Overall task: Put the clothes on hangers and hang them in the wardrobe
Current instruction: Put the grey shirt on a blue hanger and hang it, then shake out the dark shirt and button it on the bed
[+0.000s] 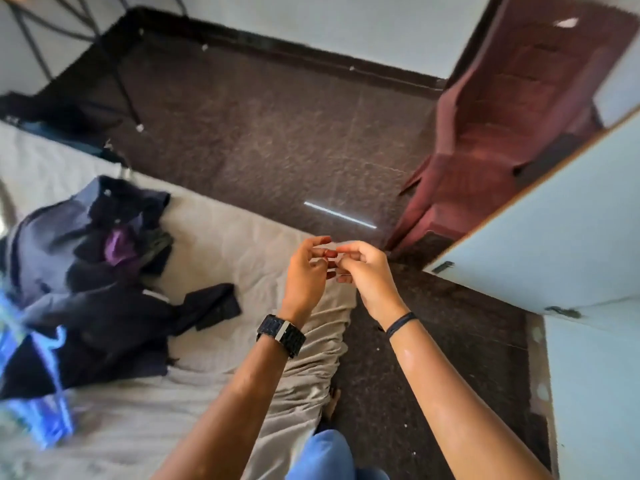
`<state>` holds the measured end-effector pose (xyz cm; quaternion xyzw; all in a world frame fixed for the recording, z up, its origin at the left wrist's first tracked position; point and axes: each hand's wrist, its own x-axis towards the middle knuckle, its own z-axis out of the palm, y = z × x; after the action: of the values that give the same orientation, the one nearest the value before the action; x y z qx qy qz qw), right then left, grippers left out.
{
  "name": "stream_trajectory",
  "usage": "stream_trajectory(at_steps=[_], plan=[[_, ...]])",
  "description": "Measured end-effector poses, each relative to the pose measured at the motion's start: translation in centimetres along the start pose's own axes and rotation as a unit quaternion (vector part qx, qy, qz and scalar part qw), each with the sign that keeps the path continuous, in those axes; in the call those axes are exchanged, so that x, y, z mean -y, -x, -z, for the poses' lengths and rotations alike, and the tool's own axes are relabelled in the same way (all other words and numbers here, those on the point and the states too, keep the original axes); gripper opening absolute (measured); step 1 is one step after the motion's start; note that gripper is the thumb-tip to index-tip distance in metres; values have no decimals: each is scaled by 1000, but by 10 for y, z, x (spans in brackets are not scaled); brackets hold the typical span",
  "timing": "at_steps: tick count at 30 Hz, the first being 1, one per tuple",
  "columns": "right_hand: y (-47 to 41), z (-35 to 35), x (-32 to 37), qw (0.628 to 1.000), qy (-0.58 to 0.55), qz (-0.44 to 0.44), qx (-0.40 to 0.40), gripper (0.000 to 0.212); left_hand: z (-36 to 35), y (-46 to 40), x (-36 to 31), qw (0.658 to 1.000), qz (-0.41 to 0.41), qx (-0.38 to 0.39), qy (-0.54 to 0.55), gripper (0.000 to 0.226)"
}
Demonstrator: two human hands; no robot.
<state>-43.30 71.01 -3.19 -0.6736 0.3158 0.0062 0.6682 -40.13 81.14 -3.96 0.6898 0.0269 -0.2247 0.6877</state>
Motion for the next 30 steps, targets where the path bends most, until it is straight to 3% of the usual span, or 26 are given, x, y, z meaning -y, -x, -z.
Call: stream_trajectory(at_steps=[5, 9, 16, 22, 25, 27, 30], plan=[[-38, -82, -31, 991, 80, -39, 101, 17, 71, -23, 43, 991, 58, -115, 42, 41], [-64, -153, -55, 973, 118, -72, 186, 15, 132, -43, 77, 976, 77, -205, 8, 41], [-99, -287, -96, 924, 195, -78, 318, 20, 255, -69, 128, 918, 79, -385, -50, 40], [-109, -388, -119, 871, 270, -11, 411, 17, 342, -79, 152, 833, 73, -543, -71, 48], [-111, -438, -125, 852, 307, 98, 413, 29, 377, -87, 157, 771, 100, -625, -73, 63], [-109, -465, -123, 830, 334, 151, 420, 46, 394, -90, 162, 771, 123, -620, -84, 55], [-103, -492, -120, 796, 368, 175, 448, 69, 408, -90, 176, 797, 95, -586, -108, 31]])
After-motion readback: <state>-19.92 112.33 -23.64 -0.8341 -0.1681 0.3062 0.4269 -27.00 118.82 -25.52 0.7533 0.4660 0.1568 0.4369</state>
